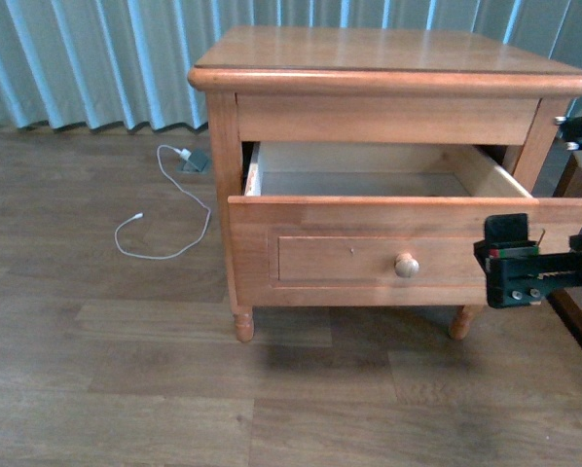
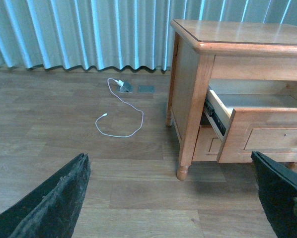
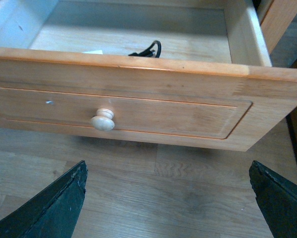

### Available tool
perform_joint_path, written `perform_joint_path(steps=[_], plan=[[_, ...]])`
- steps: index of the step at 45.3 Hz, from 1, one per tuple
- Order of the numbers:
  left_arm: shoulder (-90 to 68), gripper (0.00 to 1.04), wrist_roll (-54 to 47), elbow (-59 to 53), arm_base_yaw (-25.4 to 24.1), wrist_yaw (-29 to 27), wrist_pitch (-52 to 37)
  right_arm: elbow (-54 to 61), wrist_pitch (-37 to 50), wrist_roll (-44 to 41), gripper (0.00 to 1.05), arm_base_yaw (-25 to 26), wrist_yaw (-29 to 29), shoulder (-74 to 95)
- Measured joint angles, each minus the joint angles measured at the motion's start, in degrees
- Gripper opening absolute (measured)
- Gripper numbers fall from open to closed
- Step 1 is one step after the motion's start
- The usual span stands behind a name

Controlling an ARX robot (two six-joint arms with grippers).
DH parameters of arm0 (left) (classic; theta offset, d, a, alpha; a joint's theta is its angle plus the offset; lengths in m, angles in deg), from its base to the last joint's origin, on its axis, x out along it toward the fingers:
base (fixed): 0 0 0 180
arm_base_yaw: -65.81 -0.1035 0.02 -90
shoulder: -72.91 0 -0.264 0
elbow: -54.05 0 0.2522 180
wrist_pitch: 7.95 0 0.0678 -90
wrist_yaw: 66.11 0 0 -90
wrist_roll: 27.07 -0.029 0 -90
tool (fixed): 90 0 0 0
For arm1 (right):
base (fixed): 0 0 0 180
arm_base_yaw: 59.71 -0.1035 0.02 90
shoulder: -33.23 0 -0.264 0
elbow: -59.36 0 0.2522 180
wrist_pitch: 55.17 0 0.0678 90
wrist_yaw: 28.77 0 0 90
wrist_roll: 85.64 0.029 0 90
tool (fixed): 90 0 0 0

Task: Put charger into drawer

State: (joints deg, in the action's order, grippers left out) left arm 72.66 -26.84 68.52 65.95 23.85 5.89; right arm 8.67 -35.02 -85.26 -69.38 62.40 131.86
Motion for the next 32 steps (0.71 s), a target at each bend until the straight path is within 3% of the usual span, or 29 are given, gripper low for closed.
perform_joint_path(steps=[32], plan=[[0.0,0.99,0.0,0.0,0.0,0.0,0.0,-33.4,4.1,1.0,0.96,-1.1,6.3,32.8]])
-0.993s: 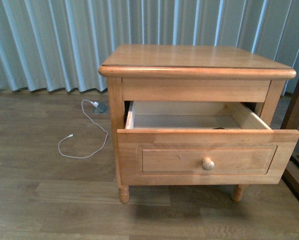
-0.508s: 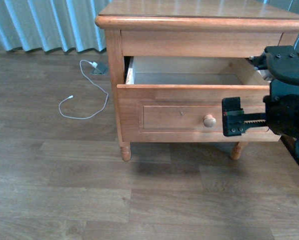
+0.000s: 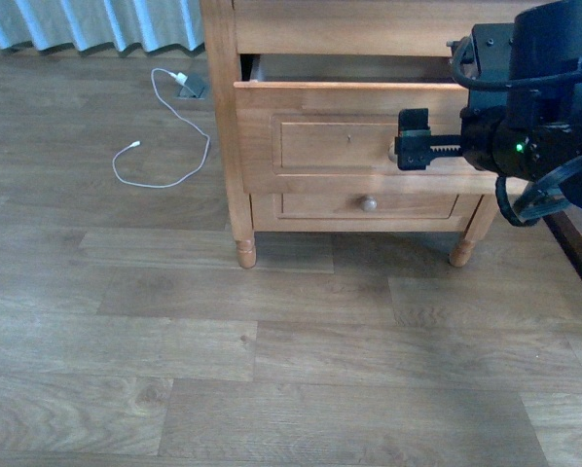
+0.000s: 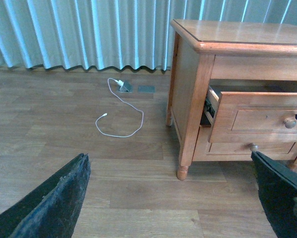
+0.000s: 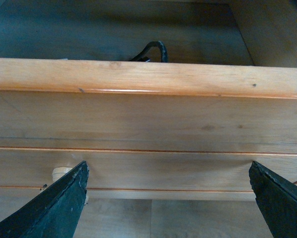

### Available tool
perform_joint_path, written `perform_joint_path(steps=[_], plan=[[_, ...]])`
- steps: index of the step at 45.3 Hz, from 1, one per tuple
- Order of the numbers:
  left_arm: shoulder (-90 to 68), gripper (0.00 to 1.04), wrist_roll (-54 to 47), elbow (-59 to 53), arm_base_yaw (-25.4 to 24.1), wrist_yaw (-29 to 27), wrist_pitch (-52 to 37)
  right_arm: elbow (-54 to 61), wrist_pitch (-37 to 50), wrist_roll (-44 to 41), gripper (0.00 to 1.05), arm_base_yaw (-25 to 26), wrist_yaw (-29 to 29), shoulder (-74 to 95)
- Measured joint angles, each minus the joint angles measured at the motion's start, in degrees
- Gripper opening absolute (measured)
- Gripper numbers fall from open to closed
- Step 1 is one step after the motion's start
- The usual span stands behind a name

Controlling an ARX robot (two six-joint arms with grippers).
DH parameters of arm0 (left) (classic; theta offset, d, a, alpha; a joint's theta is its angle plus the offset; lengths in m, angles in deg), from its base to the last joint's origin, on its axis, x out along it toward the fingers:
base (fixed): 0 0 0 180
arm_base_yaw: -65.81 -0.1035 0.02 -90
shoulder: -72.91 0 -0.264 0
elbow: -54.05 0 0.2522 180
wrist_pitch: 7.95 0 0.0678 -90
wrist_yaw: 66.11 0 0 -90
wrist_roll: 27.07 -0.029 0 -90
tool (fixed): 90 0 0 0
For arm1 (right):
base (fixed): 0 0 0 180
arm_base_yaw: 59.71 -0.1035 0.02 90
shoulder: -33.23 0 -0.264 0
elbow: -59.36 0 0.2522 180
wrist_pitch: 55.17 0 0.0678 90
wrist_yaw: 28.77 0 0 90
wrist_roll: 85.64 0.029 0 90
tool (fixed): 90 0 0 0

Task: Put charger into drawer

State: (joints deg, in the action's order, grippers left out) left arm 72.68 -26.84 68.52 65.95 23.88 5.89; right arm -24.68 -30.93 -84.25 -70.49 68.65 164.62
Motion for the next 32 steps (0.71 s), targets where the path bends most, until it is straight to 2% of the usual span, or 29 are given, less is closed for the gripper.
perform_joint_path(steps=[19,32], plan=[[0.0,0.99,0.0,0.0,0.0,0.0,0.0,-19.2,0.4,-0.9,0.96,-1.1,2.6,11.8],[0.0,0.99,0.0,0.0,0.0,0.0,0.0,-25.1,-0.1,-2.2,0.96,-2.3,3.3,15.0]])
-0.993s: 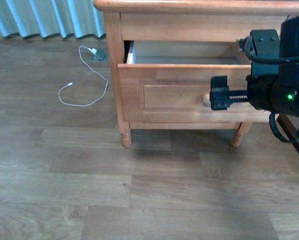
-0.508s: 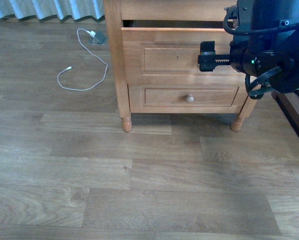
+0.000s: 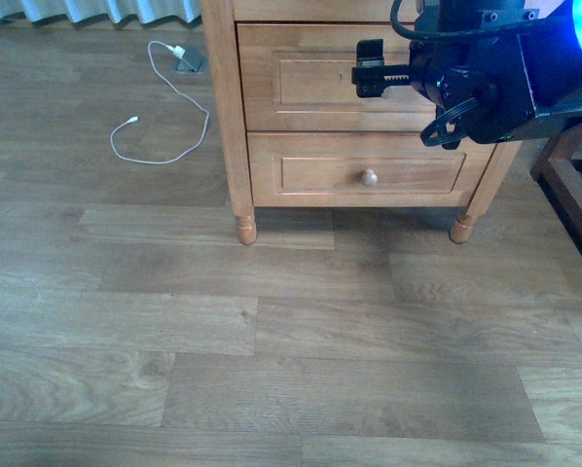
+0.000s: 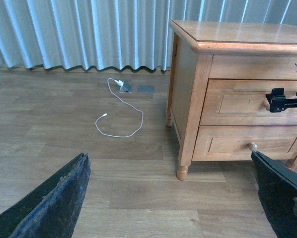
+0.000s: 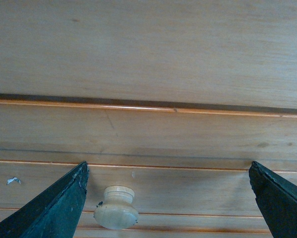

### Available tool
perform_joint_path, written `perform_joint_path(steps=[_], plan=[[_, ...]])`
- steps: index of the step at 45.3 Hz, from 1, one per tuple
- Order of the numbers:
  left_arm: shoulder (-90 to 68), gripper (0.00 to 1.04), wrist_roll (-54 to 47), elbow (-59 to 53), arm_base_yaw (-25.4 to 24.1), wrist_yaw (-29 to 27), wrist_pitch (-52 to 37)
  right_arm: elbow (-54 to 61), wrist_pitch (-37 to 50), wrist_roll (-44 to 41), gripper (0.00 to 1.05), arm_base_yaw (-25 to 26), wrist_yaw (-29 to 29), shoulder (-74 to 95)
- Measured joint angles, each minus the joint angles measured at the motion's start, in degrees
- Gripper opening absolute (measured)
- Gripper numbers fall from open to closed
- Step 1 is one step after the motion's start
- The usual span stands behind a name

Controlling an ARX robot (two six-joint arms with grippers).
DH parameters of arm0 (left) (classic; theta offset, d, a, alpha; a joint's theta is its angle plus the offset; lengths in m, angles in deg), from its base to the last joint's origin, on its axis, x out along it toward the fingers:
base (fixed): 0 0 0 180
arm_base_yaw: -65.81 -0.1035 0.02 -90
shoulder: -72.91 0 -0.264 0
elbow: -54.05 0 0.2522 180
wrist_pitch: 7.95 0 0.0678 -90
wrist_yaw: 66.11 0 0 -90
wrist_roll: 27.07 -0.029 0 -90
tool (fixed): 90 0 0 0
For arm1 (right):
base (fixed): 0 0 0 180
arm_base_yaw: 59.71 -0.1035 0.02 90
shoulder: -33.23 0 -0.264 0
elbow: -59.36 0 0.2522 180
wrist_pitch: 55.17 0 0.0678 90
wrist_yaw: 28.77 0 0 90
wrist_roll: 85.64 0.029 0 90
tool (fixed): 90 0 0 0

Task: Put charger into drawer

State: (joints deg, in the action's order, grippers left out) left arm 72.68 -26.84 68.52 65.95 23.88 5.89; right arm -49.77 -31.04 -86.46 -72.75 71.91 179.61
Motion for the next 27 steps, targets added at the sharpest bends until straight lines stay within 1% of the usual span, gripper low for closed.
perform_joint_path(steps=[3,6,17,27], plan=[[0.0,0.99,0.0,0.0,0.0,0.0,0.0,1.0,0.8,0.0,0.96,0.1,-0.6,-0.4],[0.0,0.99,0.0,0.0,0.0,0.0,0.0,4.8,2.4,0.1,0.96,0.4,-1.7,-2.3],[0.0,0.99,0.0,0.0,0.0,0.0,0.0,25.2,8.0,2.2,0.96,2.2,-5.6,-18.7],[0.0,0.99,0.0,0.0,0.0,0.0,0.0,40.9,8.8,4.2,0.96,4.2,-7.9,-35.1]])
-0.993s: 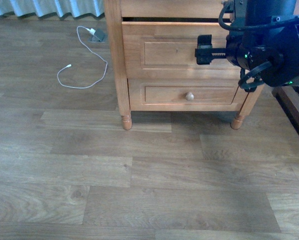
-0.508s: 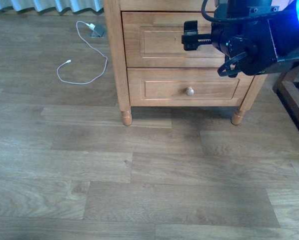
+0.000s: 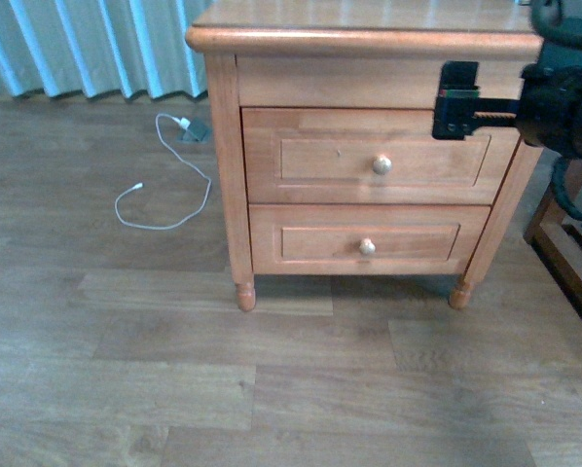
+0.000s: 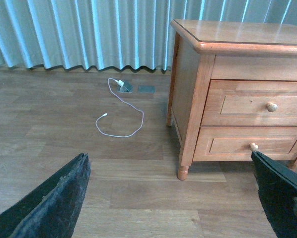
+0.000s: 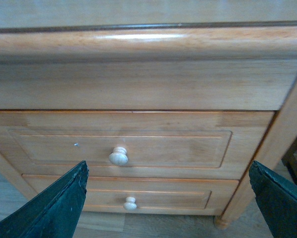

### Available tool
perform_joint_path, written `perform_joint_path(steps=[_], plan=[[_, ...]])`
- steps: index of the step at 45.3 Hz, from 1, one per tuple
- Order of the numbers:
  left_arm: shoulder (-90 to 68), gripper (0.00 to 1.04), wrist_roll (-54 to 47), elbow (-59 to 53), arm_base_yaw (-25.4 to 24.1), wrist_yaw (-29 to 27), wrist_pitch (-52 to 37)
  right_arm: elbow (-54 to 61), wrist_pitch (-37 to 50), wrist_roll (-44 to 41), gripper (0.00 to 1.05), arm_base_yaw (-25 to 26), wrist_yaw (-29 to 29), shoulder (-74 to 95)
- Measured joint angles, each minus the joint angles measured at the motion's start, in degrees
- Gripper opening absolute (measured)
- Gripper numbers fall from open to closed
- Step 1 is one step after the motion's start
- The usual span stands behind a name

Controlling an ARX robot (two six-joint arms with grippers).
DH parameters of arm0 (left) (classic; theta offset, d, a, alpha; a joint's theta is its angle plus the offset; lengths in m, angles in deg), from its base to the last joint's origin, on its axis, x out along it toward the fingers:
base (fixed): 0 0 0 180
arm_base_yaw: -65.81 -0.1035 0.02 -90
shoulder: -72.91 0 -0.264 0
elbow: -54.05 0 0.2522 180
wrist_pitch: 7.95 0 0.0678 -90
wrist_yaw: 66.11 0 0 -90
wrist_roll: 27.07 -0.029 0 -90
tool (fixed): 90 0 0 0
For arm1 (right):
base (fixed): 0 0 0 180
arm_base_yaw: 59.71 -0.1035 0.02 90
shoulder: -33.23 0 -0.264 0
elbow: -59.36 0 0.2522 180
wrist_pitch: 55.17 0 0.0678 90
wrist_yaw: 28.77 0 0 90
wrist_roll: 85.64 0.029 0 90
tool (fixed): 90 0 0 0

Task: Put charger into drawer

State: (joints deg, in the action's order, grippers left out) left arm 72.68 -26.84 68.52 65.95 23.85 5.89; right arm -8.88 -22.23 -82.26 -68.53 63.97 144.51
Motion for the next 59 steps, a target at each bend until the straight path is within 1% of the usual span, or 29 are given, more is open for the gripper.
perform_joint_path(steps=[8,15,24,31,35,39,42,45,52,59], plan=[[0.0,0.99,0.0,0.0,0.0,0.0,0.0,11.7,-2.8,2.1,0.96,2.2,-1.9,-15.1],[0.0,0.99,0.0,0.0,0.0,0.0,0.0,21.4,-8.4,4.1,0.96,4.9,-4.0,-31.4],[0.0,0.99,0.0,0.0,0.0,0.0,0.0,31.1,-17.8,5.1,0.96,8.6,-6.8,-51.6],[0.0,0.99,0.0,0.0,0.0,0.0,0.0,38.1,-27.9,4.6,0.96,11.6,-7.4,-68.2],[0.0,0.99,0.0,0.0,0.0,0.0,0.0,39.2,-28.7,4.6,0.96,12.3,-7.2,-70.7],[0.0,0.99,0.0,0.0,0.0,0.0,0.0,39.5,-27.9,4.2,0.95,12.0,-6.5,-70.7],[0.0,0.99,0.0,0.0,0.0,0.0,0.0,41.9,-21.5,1.5,0.85,10.1,-3.2,-71.1],[0.0,0.99,0.0,0.0,0.0,0.0,0.0,43.9,-19.0,-0.6,0.74,9.3,-2.9,-72.4],[0.0,0.99,0.0,0.0,0.0,0.0,0.0,46.7,-19.3,-2.4,0.50,9.0,-2.8,-75.8],[0.0,0.99,0.0,0.0,0.0,0.0,0.0,49.5,-21.6,-3.0,0.14,9.0,-2.8,-80.9]])
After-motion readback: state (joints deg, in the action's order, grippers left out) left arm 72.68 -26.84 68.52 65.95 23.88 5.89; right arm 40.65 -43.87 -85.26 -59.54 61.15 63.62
